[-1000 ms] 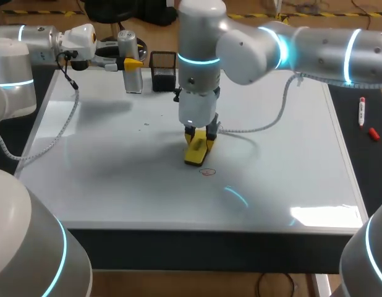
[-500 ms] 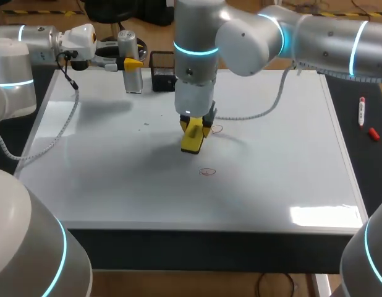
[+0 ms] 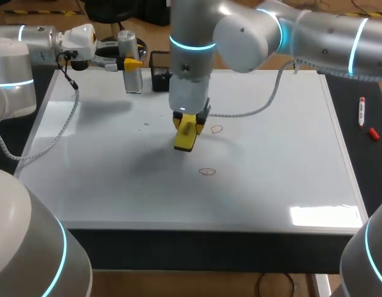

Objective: Pick up the inspection probe, press it on each red-marked spot on the whiteboard one by one, put down the probe, pick up the eraser, and wipe off all the red marks.

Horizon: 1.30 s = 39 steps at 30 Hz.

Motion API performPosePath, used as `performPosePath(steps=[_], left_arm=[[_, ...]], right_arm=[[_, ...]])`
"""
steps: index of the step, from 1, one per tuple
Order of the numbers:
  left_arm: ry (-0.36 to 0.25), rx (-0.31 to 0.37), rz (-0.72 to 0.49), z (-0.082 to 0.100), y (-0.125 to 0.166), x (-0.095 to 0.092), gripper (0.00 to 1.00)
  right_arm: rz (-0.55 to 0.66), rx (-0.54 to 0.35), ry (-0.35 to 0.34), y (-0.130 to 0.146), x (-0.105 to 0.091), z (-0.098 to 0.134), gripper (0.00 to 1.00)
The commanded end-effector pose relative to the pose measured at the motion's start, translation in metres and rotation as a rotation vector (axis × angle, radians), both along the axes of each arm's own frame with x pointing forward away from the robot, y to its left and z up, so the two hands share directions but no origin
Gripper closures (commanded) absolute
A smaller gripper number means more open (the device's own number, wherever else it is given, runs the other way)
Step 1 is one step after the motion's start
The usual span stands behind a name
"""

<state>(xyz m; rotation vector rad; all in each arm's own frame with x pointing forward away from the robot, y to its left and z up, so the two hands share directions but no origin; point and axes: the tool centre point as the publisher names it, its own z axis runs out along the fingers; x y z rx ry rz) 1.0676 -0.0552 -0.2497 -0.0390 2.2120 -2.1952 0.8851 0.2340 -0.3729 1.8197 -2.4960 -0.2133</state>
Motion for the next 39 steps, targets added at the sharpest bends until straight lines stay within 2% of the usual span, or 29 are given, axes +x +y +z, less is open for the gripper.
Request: performPosePath(steps=[1,9,22,29,39], left_arm=[[-0.001,0.001,0.002,0.001,0.0,-0.001,1.0],[-0.001,0.001,0.002,0.001,0.0,-0.001,1.0],[-0.001,0.001,0.002,0.001,0.0,-0.001,1.0],[-0.001,0.001,0.002,0.001,0.0,-0.001,1.0],[-0.001,0.001,0.002,0.001,0.0,-0.001,1.0]], right_arm=[[0.027,-0.008,0.017,0.023,-0.002,-0.013,1.0],[0.068,-0.001,0.054,0.048,-0.011,-0.028,1.0],[0.075,-0.007,0.102,0.053,-0.018,-0.048,1.0],[0.067,-0.017,0.122,0.046,-0.023,-0.056,1.0],[0.029,-0.039,0.14,0.023,-0.028,-0.066,1.0]])
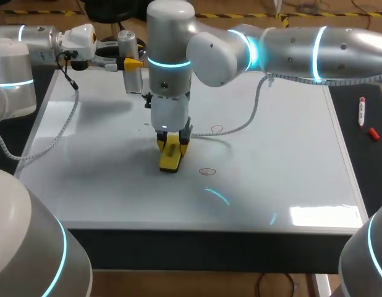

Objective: Pick up the inspection probe, press it on each red-marked spot on the whiteboard one by one, put down the probe, pick up the eraser, and wipe off all the red marks.

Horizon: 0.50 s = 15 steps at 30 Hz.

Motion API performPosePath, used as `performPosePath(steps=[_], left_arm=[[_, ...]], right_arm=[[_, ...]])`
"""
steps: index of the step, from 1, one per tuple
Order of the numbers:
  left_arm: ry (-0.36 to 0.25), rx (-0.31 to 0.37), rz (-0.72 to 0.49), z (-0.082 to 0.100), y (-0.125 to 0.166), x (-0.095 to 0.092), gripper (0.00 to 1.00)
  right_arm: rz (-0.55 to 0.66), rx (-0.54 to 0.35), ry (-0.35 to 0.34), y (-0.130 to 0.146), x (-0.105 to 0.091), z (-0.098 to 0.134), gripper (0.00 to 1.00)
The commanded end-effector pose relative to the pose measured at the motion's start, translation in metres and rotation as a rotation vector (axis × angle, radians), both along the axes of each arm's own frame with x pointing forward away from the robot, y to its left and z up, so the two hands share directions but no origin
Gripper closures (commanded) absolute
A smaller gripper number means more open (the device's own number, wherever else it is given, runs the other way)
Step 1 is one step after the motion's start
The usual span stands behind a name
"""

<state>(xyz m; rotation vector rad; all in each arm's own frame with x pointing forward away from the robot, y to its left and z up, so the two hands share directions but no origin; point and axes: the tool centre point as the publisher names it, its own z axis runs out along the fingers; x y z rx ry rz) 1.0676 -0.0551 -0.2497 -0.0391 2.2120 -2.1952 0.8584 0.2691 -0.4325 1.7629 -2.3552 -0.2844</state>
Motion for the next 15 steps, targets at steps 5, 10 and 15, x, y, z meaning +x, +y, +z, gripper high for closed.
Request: performPosePath(steps=[5,10,15], left_arm=[[-0.001,0.001,0.002,0.001,0.0,-0.001,1.0],[-0.001,0.001,0.002,0.001,0.0,-0.001,1.0],[-0.001,0.001,0.002,0.001,0.0,-0.001,1.0]], right_arm=[[-0.027,-0.021,-0.005,-0.026,-0.001,-0.008,1.0],[-0.047,-0.041,0.003,-0.041,-0.003,-0.012,1.0],[-0.062,-0.053,0.005,-0.051,-0.004,-0.012,1.0]])
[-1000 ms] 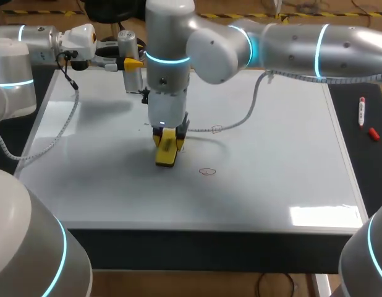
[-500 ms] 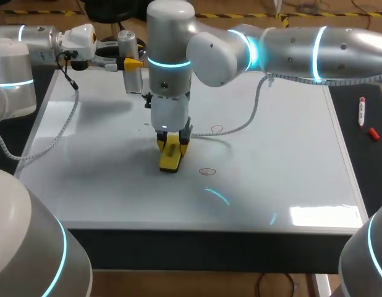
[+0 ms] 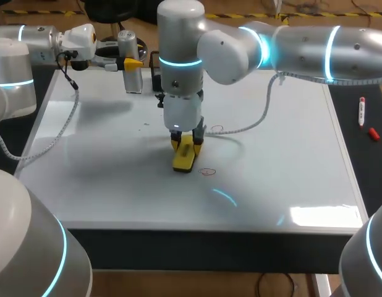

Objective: Pick up the inspection probe, press it on each red-marked spot on the whiteboard one by one, put down the probe, pick up the eraser, and wipe off all the red marks.

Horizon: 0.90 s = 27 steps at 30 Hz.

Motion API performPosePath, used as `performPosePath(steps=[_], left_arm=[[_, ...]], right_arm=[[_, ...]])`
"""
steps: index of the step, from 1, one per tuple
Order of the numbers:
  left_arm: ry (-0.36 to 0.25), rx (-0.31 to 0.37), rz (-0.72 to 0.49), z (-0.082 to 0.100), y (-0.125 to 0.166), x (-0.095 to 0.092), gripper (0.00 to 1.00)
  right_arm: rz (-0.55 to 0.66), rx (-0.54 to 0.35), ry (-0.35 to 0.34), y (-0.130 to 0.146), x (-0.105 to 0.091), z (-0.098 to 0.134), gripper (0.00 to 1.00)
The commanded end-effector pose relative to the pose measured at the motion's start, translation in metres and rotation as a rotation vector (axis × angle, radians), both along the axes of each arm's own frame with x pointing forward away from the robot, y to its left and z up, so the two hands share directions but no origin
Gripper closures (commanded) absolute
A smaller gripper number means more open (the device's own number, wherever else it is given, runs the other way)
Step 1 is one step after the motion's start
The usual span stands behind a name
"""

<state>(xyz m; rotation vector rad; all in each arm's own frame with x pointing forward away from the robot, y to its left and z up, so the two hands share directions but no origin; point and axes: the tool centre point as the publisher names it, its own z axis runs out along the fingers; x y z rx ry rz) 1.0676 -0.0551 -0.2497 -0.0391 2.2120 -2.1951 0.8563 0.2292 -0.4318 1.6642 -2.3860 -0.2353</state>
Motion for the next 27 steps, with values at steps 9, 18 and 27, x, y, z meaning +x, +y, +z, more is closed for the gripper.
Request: performPosePath(steps=[9,18,27], left_arm=[[-0.001,0.001,0.002,0.001,0.0,-0.001,1.0],[-0.001,0.001,0.002,0.001,0.0,-0.001,1.0],[-0.001,0.001,0.002,0.001,0.0,-0.001,1.0]], right_arm=[[-0.016,-0.006,-0.044,-0.021,0.013,0.002,1.0],[-0.028,-0.02,-0.145,-0.046,0.046,0.055,1.0],[-0.051,-0.036,-0.158,-0.065,0.057,0.063,1.0]])
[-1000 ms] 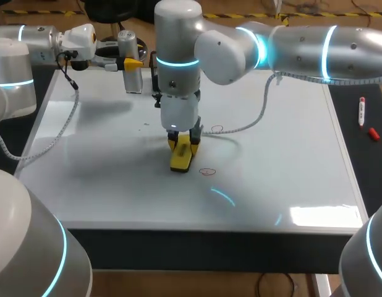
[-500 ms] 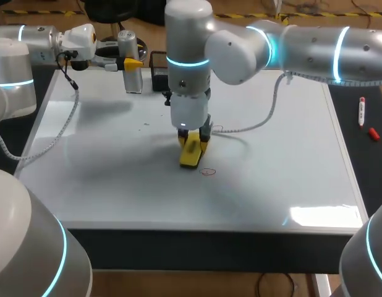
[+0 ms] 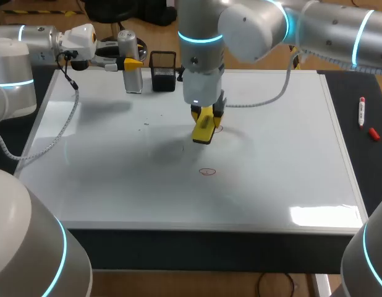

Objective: Pick up the inspection probe, press it on each red-marked spot on the whiteboard one by one, put down the probe, pick up the eraser, and wipe off all the red marks.

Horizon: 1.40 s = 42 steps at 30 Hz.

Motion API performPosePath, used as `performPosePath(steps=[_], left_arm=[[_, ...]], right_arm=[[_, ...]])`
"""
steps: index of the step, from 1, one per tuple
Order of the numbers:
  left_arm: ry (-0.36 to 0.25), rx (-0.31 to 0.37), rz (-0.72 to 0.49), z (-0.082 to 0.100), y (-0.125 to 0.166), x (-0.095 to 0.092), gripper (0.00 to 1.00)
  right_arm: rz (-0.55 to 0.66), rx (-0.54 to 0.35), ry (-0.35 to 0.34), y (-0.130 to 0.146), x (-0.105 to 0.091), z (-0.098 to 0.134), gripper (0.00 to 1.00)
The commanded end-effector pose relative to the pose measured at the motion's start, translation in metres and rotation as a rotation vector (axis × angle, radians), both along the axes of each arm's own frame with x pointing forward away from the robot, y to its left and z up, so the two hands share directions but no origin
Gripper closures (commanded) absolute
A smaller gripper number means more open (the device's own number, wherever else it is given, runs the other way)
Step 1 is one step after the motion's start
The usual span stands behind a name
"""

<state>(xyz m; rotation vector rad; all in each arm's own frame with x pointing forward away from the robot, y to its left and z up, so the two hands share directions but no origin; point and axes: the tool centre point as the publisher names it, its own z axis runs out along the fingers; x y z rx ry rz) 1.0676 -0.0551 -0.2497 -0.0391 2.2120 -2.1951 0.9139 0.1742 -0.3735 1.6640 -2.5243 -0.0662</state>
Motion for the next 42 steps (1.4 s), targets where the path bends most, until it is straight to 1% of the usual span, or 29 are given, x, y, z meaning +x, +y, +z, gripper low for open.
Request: performPosePath(steps=[1,8,21,28,29,33,36,42], left_arm=[[-0.001,0.001,0.002,0.001,0.0,-0.001,1.0],[-0.001,0.001,0.002,0.001,0.0,-0.001,1.0],[-0.001,0.001,0.002,0.001,0.0,-0.001,1.0],[-0.001,0.001,0.002,0.001,0.0,-0.001,1.0],[-0.001,0.001,0.002,0.001,0.0,-0.001,1.0],[-0.001,0.001,0.002,0.001,0.0,-0.001,1.0],[-0.001,0.001,0.002,0.001,0.0,-0.001,1.0],[-0.001,0.001,0.002,0.001,0.0,-0.001,1.0]], right_arm=[[-0.014,0.008,-0.004,-0.013,0.001,0.004,1.0],[-0.096,0.016,-0.008,-0.052,0.02,0.009,1.0],[-0.291,-0.062,-0.026,-0.144,0.067,0.018,1.0],[-0.404,-0.052,-0.029,-0.188,0.086,0.017,1.0],[-0.421,-0.036,-0.028,-0.193,0.089,0.016,1.0],[-0.493,-0.045,-0.04,-0.213,0.102,0.015,1.0],[-0.545,-0.035,-0.051,-0.224,0.112,0.014,1.0],[-0.605,-0.011,-0.046,-0.24,0.131,0.007,1.0]])
